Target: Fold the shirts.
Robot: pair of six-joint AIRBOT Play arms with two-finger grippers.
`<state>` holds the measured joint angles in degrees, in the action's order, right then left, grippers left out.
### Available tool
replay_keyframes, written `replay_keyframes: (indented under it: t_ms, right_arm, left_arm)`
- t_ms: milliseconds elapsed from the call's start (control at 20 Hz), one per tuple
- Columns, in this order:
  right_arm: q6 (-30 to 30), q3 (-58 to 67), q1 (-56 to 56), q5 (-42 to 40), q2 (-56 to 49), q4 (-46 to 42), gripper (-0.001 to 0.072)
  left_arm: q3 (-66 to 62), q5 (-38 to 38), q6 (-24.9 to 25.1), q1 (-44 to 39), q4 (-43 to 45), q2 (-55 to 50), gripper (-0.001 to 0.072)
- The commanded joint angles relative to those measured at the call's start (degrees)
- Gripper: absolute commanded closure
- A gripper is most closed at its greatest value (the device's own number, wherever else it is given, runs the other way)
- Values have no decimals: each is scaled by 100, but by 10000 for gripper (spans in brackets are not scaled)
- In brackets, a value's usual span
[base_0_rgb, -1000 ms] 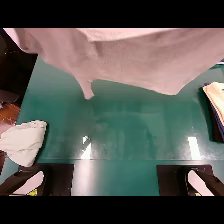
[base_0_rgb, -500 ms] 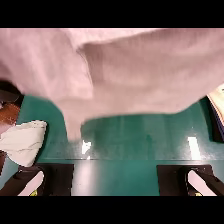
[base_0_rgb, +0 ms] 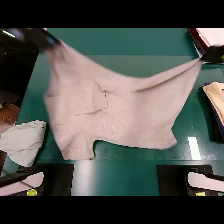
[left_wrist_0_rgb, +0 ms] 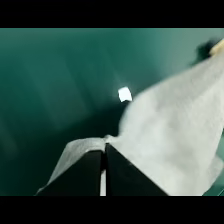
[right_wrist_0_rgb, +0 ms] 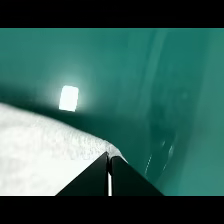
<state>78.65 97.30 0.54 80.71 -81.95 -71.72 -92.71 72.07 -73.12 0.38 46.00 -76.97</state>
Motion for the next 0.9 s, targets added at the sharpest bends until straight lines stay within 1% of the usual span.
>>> replay_keyframes:
  t_ms: [0,150,250,350,400,450,500,600,650,700,750,850]
  right_arm:
    - [-2,-472,197,-450,-970,9,699]
    - [227,-184,190,-831,-1567,13,698]
    - [254,219,190,-1029,-1834,15,698]
    - [269,673,192,-1117,-2006,20,697]
    - [387,874,192,-1099,-2070,20,691]
    - [490,1095,190,-970,-2133,24,541]
    - [487,1268,166,-791,-2164,22,376]
    - [485,1519,85,-262,-2138,24,376]
    - [437,1526,63,-9,-2063,26,383]
    - [313,1416,63,240,-1919,24,396]
    - [149,1196,66,407,-1716,31,396]
    - [-116,605,66,573,-1259,315,396]
  left_arm:
    - [439,-160,197,-197,313,-1519,685]
    - [437,-822,133,-57,291,-2238,685]
    - [437,-1193,136,50,291,-2293,685]
    - [339,-1239,122,208,291,-2284,672]
    - [264,-1128,83,295,289,-2277,416]
    - [168,-933,37,404,293,-2277,98]
    - [44,-649,-61,529,293,-2277,37]
    - [-341,249,-59,874,308,-2275,37]
    - [-503,708,-39,1064,319,-2271,57]
    - [-468,940,-35,1237,372,-2179,183]
    - [-251,997,-39,1390,522,-1987,220]
    - [514,911,-13,1543,916,-1456,220]
